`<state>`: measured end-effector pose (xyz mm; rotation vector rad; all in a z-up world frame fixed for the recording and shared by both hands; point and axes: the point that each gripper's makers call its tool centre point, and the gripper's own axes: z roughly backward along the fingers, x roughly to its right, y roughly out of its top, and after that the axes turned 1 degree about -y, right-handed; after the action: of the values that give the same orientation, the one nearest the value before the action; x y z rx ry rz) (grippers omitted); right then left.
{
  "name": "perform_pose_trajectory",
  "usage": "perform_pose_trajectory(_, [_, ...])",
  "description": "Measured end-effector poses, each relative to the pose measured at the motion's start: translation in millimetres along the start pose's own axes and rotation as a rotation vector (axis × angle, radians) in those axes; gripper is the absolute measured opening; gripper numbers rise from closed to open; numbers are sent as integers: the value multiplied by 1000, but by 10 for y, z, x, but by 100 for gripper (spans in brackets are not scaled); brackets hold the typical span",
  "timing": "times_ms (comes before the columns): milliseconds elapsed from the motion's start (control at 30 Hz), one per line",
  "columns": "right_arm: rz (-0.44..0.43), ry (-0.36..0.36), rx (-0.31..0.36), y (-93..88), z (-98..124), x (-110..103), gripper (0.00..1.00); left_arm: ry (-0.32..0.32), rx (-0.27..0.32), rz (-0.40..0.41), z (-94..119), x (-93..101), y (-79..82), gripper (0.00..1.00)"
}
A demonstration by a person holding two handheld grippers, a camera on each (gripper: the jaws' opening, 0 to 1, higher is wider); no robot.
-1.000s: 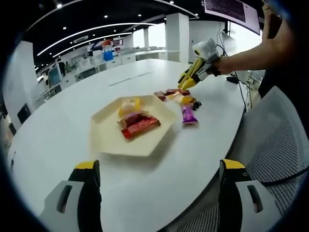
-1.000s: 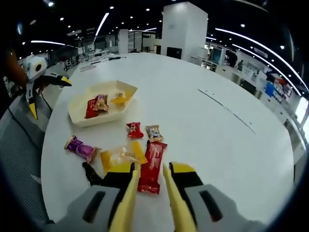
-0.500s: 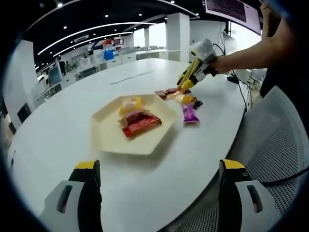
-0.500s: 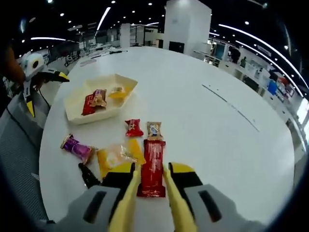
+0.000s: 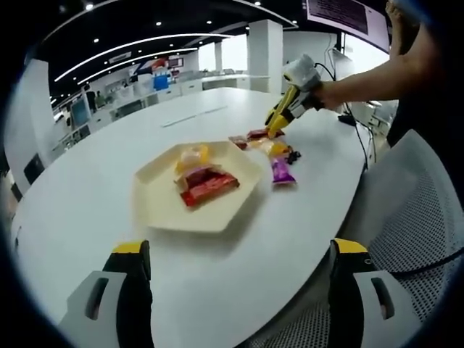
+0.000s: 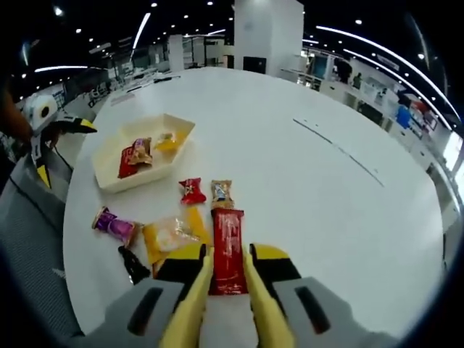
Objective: Place the target food into the container with the food tongs after gripping and lifting it, then release it inside without dropping or visibly crushing the food.
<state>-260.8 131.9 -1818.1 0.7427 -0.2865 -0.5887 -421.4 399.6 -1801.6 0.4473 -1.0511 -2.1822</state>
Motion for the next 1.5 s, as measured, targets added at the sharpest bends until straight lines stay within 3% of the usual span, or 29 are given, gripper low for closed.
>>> perform_pose_trajectory(433, [26,-10,16,229,181,40,23,-21,8,-4,1,43,16,99])
perform_pose_trajectory(933, [75,-5,44,684,265,4,23,4,58,-3,37,-1,119,99])
perform_pose_trajectory(1267, [101,19,62,902,243,-190,23,9,66,-5,42,-1,140,99])
perform_pose_trajectory(1500, [127,50,93,1184,173,-447,23,11,64,-19,41,1,140,99])
